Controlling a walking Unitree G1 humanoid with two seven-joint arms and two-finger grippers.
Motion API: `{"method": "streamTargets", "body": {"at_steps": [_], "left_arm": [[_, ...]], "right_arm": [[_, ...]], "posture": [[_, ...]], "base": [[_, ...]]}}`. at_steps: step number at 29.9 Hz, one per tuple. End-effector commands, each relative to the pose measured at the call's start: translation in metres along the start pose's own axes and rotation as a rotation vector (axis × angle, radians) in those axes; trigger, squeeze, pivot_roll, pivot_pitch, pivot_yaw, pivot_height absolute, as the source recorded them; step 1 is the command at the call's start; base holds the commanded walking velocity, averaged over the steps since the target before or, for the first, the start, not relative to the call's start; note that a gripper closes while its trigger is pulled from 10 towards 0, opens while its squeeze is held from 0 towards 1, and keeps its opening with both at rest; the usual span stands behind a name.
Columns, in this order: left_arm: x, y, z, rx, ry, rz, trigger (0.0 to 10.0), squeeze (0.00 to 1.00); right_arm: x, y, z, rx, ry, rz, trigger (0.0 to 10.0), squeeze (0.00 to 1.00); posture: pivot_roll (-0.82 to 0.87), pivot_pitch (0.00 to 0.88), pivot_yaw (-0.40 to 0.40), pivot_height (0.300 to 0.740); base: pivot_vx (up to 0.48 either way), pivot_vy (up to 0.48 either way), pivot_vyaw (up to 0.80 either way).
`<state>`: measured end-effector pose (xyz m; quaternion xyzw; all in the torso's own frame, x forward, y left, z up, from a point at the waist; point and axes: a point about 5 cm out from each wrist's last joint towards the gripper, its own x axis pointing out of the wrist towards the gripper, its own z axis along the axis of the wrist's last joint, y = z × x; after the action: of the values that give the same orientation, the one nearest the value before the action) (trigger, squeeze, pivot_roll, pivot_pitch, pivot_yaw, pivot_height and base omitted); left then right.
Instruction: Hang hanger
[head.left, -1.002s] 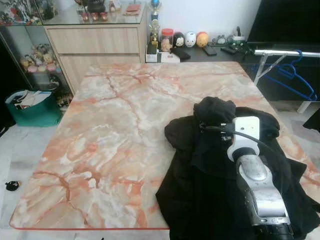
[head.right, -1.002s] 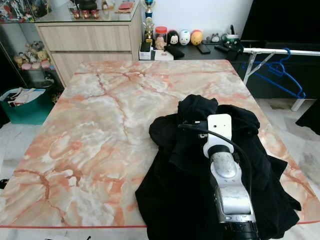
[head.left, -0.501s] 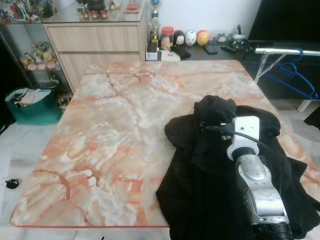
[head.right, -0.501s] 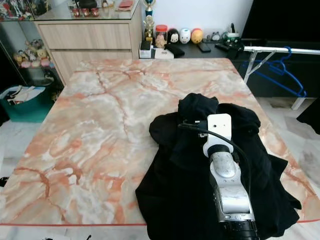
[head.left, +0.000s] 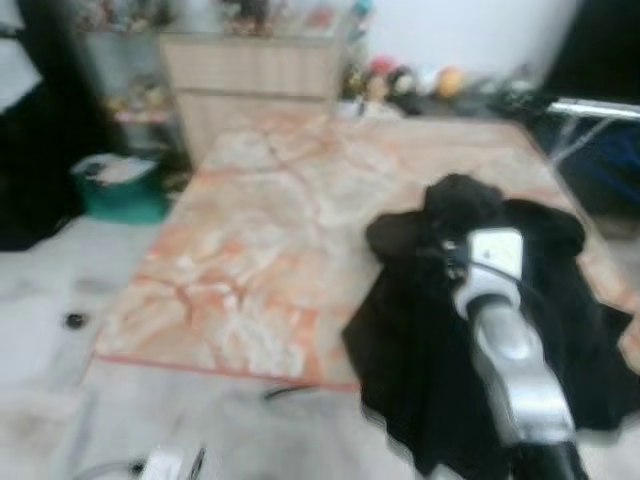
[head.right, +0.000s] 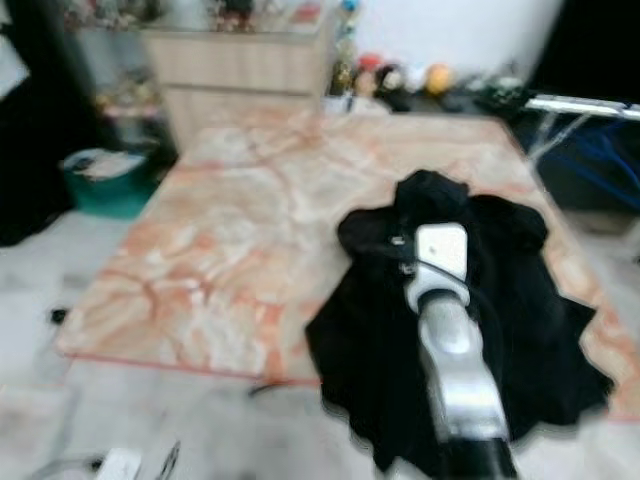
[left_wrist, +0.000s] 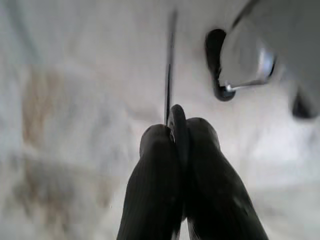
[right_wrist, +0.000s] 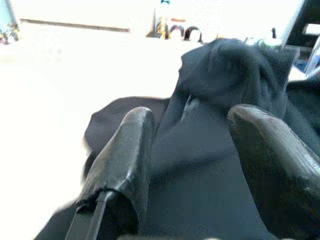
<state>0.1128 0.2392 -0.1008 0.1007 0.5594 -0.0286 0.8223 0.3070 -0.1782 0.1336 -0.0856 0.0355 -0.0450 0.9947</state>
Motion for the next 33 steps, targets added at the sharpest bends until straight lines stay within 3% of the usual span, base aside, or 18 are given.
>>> {"method": "streamTargets", "body": {"at_steps": [1,33], "left_arm": [[-0.0001,0.0087,0.0116,0.011,-0.033,0.023,10.0,0.00],[0.0000,0.0087,0.0117,0.011,-0.034,0.023,10.0,0.00]], "right_arm": [[0.0014,-0.0009,0.0008,0.003,0.000,-0.007,10.0,0.00],[0.0052,-0.0018,0.0008,-0.019,-0.007,-0.005,10.0,0.00]], "posture": [[-0.01,0.000,0.014,0.740],[0.00,0.000,0.014,0.740]], "base": [[-0.281,0.000,0.00],[-0.284,0.000,0.00]]}}
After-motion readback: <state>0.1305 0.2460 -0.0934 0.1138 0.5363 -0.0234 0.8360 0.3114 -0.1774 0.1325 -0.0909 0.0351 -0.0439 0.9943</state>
